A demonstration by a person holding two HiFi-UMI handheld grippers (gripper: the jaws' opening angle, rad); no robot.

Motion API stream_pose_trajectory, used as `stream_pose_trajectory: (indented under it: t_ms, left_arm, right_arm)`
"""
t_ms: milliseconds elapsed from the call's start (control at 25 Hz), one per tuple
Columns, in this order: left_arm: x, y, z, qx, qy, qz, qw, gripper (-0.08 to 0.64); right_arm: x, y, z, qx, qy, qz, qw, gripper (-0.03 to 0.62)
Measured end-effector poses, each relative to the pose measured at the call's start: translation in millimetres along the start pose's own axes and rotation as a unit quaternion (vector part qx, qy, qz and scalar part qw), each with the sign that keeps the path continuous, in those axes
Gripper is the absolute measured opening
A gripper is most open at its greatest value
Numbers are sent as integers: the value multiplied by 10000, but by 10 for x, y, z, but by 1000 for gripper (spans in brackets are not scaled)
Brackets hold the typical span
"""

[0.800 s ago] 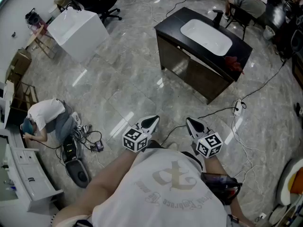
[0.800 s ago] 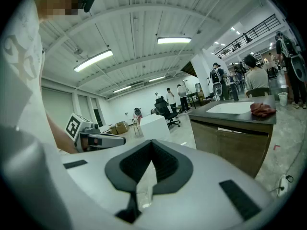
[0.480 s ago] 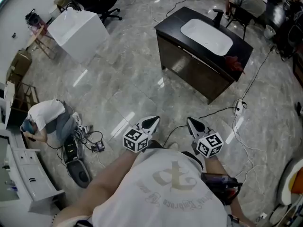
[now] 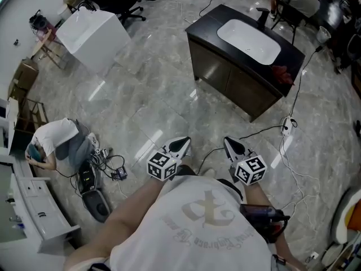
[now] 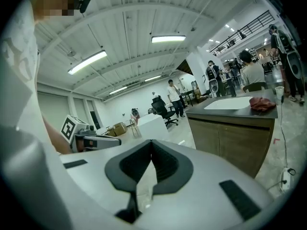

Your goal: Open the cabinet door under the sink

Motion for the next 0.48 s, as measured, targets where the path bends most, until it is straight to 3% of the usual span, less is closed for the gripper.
stream_pose_trajectory:
  t_ms: [480]
  left_arm:
    - [291, 286, 498, -131, -55, 115, 9998, 11]
  right_arm:
    - [127, 497, -269, -227, 78, 215, 9995, 14]
Point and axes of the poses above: the fingertips, and each gripper's own axes: y forward along the fingers, z to its left, x out of its top, the point moved 5 cm from there along -y, backward along the fingers, and after that the axes turned 9 degrees about -y, right-handed, at the moved point
